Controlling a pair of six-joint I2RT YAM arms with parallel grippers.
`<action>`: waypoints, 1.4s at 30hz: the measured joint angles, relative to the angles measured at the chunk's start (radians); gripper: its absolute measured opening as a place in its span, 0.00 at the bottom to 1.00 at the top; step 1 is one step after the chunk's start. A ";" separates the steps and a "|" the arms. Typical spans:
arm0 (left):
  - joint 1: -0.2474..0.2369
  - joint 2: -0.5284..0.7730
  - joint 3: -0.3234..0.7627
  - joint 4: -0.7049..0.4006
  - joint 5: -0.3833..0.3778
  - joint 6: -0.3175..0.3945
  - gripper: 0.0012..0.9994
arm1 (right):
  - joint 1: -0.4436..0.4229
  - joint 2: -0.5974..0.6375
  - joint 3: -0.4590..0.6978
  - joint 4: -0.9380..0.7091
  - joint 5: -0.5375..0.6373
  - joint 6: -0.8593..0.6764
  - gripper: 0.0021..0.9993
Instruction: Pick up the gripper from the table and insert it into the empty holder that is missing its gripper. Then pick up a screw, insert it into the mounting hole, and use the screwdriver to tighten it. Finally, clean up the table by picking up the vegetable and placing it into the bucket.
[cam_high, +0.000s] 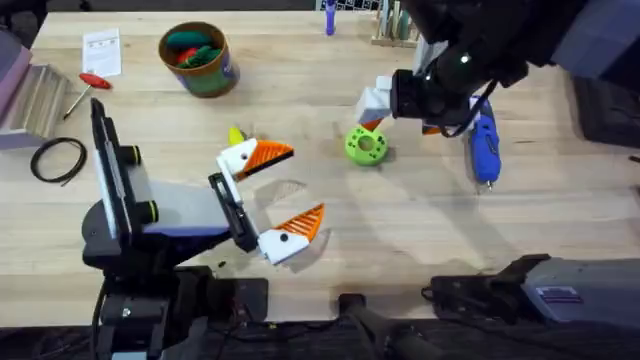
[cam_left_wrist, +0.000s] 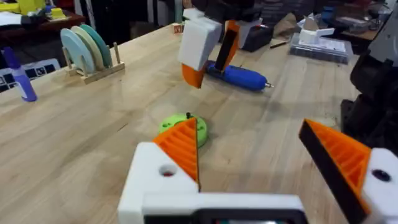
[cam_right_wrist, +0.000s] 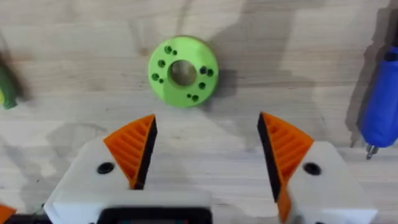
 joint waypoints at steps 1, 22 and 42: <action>0.000 0.000 0.000 0.000 0.000 0.000 0.99 | 0.000 0.007 0.000 0.001 0.011 0.005 0.94; 0.000 0.000 0.000 0.000 0.000 0.000 0.99 | -0.001 0.226 0.000 0.092 0.058 0.017 0.86; 0.000 0.000 0.000 0.000 0.002 0.000 0.99 | -0.025 0.230 -0.029 0.178 0.050 0.018 0.78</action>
